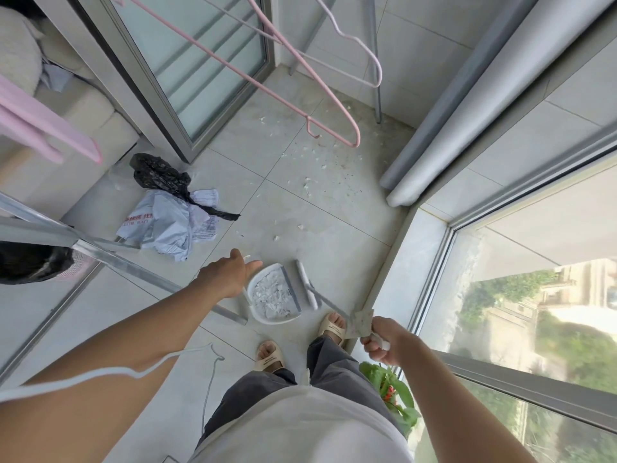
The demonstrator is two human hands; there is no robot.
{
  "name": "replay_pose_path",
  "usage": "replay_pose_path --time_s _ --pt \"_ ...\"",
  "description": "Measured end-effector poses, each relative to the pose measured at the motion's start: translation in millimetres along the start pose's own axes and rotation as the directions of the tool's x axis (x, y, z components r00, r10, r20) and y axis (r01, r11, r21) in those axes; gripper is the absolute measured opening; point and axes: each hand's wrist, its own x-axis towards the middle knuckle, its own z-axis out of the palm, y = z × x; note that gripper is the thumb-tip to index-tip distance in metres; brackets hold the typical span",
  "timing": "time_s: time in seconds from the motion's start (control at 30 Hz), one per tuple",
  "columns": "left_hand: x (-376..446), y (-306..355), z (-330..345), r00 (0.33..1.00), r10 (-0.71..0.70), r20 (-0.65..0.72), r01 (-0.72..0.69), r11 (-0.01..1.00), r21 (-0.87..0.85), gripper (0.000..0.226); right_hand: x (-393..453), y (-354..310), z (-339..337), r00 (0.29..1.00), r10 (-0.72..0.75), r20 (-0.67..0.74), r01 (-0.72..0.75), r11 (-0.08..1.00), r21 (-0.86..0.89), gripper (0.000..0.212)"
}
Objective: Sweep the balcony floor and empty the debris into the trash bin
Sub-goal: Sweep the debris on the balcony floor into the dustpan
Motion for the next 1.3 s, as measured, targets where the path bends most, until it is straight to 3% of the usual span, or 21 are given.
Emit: replay_pose_path --time_s 0.27,0.4,0.53,0.77,0.93,1.0,1.17,1.3 --pt "-14.7 -30.6 5.8 0.999 -0.009 -0.052 0.011 1.000 0.025 0.067 -40.6 32.1 -25.1 0.994 -0.095 0.045 0.069 0.913 0.403 0.025" --pt "-21.1 -46.0 2.3 0.988 0.009 -0.157 -0.005 1.000 0.025 0.065 -47.6 55.6 -34.8 0.987 -0.150 -0.056 0.160 0.919 0.361 0.029" --pt "-24.3 -43.5 5.1 0.983 0.051 -0.174 -0.039 0.997 0.072 0.064 -40.6 67.2 -34.4 0.967 -0.180 -0.178 0.232 0.912 0.338 0.031" --pt "-37.6 -41.6 26.7 0.992 0.085 -0.097 -0.076 0.992 0.097 0.063 -4.2 84.1 22.7 0.943 -0.086 -0.321 0.135 0.982 0.135 0.028" --pt "-37.4 -41.3 26.8 0.991 0.115 -0.070 -0.111 0.992 0.065 0.063 10.3 76.4 75.0 0.979 -0.021 -0.204 -0.015 0.985 -0.174 0.022" --pt "-37.0 -40.5 27.2 0.990 0.128 -0.066 -0.123 0.990 0.066 0.063 2.6 68.2 74.7 0.994 0.013 -0.111 -0.028 0.990 -0.139 0.018" --pt "-35.3 -38.7 24.0 0.986 0.150 -0.073 -0.145 0.987 0.067 0.062 -30.8 53.0 30.5 0.997 0.000 0.077 -0.012 0.987 0.158 0.014" --pt "-31.9 -42.1 21.9 0.986 0.147 -0.074 -0.143 0.988 0.058 0.062 -61.2 42.1 7.3 0.994 -0.076 0.074 0.069 0.992 0.102 0.022"
